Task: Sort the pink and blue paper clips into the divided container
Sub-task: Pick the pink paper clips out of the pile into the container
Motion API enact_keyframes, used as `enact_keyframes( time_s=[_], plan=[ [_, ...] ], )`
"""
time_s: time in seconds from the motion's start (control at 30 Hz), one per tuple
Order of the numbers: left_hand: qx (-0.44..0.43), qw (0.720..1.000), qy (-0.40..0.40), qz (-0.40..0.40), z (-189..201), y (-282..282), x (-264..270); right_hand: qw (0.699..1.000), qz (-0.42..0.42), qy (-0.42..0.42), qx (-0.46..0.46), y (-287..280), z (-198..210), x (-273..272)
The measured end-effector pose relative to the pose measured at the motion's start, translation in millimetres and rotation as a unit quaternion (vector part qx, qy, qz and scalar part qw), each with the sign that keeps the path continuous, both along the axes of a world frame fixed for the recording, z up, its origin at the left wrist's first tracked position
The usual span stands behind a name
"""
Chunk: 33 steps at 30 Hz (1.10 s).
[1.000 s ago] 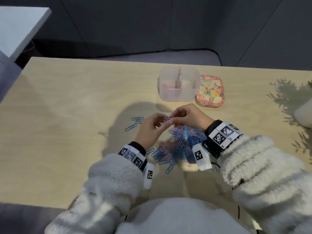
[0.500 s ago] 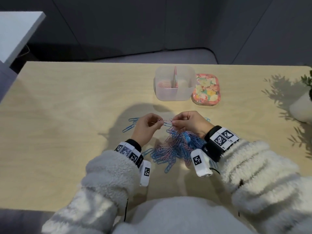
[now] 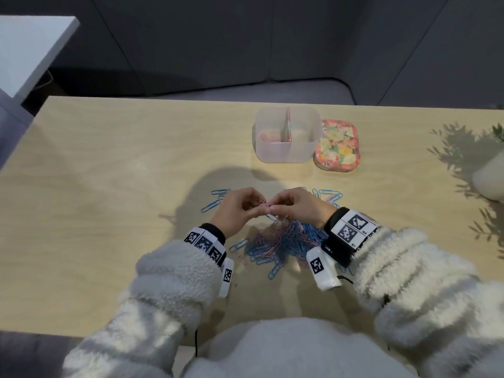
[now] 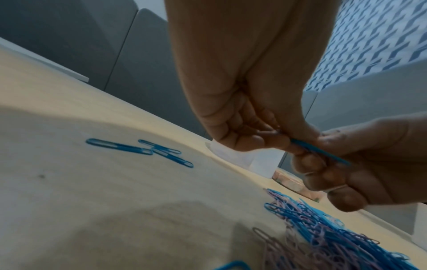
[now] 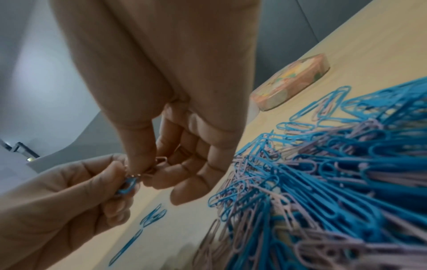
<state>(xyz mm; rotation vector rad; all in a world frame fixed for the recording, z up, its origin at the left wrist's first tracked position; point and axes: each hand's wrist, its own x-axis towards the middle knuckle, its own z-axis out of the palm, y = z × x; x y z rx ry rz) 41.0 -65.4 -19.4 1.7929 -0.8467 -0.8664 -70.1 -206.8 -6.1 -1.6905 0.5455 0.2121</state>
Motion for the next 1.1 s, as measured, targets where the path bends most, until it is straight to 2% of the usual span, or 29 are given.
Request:
enact_keyframes(
  time_s=[0.1,0.2,0.27,0.37,0.47,0.57,0.7,0.83,0.93,1.03,1.1],
  plan=[
    [0.043,0.998,-0.013,-0.032,1.7,2.7,2.6,0.996,0.012,-0.012,-0.085,-1.1,2.3,3.9],
    [0.087,0.993,-0.063,-0.038,-0.2,6.9,4.2,0.986,-0.034,-0.038,-0.158,-15.0,14.9,15.1],
    [0.111,0.988,-0.107,-0.020,-3.9,12.4,7.3,0.979,-0.077,-0.050,-0.181,-31.5,25.2,27.6],
    [0.133,0.980,-0.141,0.032,-9.4,21.4,13.4,0.953,-0.141,-0.087,-0.255,-56.0,38.8,52.5],
    [0.167,0.968,-0.177,0.061,-11.0,27.5,16.9,0.933,-0.160,-0.094,-0.309,-69.8,48.1,76.9],
    [0.187,0.957,-0.215,0.050,-14.0,33.9,17.8,0.926,-0.110,-0.062,-0.355,-73.6,48.2,92.8],
    [0.185,0.934,-0.307,0.013,-16.3,46.1,13.2,0.920,-0.064,-0.027,-0.387,-70.8,42.2,97.5],
    [0.222,0.912,-0.334,-0.083,-19.4,56.9,4.1,0.912,-0.081,-0.080,-0.395,-50.4,40.7,77.9],
    [0.244,0.908,-0.326,-0.096,-22.8,59.2,0.7,0.935,0.051,-0.046,-0.349,-14.4,25.6,44.0],
    [0.240,0.905,-0.347,-0.060,-21.7,58.5,4.1,0.923,0.187,0.011,-0.337,12.0,-0.6,12.6],
    [0.231,0.904,-0.359,-0.038,-19.1,59.8,7.0,0.913,0.221,0.025,-0.343,21.5,-15.0,1.6]
  ],
)
